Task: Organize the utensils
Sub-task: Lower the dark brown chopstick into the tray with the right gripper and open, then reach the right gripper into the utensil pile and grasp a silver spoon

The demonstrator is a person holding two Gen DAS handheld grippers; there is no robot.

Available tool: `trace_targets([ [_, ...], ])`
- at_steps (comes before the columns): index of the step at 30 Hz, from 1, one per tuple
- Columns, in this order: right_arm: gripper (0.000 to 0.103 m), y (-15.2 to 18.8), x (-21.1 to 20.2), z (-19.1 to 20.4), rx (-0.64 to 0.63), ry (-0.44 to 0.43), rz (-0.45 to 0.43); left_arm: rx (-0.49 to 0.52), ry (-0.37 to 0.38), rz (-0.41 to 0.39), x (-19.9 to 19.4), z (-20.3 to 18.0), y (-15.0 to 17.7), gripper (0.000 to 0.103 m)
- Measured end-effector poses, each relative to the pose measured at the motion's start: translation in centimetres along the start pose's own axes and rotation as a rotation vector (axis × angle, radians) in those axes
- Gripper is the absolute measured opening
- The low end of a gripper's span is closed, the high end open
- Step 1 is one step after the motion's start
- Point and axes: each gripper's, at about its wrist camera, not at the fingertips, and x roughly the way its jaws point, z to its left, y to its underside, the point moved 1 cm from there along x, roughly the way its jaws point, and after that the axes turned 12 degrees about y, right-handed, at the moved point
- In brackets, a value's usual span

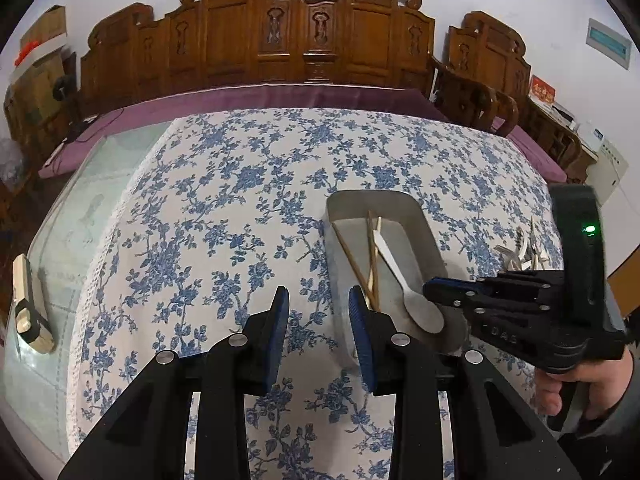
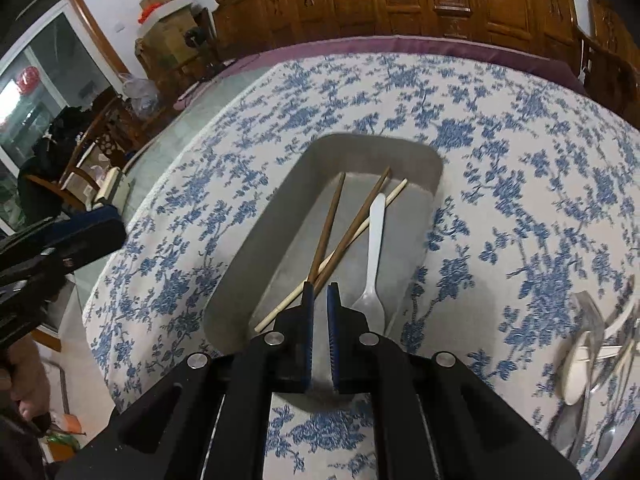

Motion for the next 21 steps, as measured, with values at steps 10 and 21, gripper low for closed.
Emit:
trace_targets([
  [10, 0.01, 1.6, -6.1, -2.4, -0.035, 0.028, -0.095, 0.017, 0.028, -0.009, -0.1, -2.8, 0.1, 0.038],
  [21, 0.019, 6.3, -10.6, -8.3, 0.002, 0.115, -0.124, 0.055, 0.081, 0.003, 0.8, -7.3, 0.5, 0.054],
])
